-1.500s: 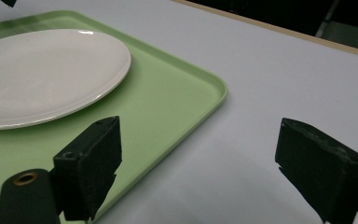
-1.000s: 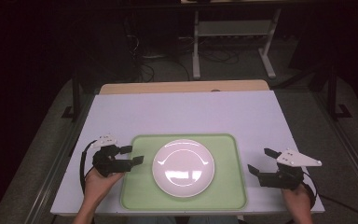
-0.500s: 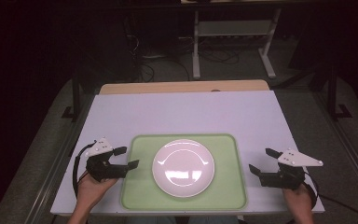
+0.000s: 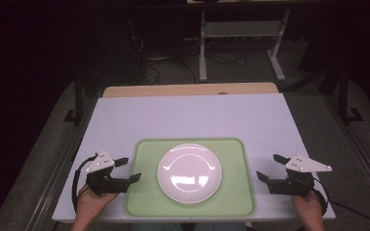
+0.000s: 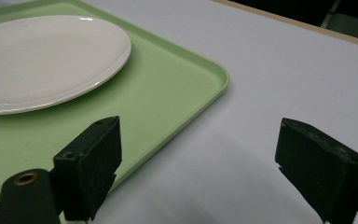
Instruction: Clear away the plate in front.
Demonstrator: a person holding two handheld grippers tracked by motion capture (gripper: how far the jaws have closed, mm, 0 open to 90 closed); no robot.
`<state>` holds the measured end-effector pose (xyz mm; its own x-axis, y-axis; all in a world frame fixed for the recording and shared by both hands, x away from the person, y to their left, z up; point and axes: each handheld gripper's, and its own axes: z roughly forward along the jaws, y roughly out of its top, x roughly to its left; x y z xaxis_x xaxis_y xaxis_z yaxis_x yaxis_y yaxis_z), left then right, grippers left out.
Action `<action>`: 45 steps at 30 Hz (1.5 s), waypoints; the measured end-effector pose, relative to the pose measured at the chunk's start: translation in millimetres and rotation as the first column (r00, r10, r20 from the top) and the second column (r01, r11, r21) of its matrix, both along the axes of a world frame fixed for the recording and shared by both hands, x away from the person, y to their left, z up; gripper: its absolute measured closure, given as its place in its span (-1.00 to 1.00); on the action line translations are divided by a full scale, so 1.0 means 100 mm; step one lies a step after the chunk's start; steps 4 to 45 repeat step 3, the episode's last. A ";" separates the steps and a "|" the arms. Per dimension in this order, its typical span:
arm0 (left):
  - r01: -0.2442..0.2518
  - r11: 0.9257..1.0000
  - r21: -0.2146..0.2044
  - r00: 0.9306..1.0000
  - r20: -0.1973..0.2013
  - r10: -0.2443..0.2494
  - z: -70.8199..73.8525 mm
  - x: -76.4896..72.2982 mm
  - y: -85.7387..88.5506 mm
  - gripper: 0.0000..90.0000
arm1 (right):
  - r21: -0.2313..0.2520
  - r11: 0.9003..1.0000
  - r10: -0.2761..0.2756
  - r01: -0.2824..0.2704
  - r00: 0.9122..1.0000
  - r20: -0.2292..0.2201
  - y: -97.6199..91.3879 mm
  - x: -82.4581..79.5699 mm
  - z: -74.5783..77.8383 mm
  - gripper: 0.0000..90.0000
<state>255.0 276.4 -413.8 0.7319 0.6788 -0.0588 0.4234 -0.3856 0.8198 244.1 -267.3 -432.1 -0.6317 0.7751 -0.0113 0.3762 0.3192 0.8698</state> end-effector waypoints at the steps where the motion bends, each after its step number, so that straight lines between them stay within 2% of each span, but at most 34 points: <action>1: 0.004 1.000 -0.001 1.000 -0.004 -0.004 -0.01 -0.01 -0.01 -0.46 | 0.000 1.000 0.002 -0.002 1.000 0.001 0.01 0.00 0.00 -0.70; 45: 0.009 1.000 0.000 1.000 0.003 -0.009 -0.02 -0.02 -0.02 -0.46 | -0.001 1.000 0.006 -0.006 1.000 0.003 0.03 0.00 0.00 -0.70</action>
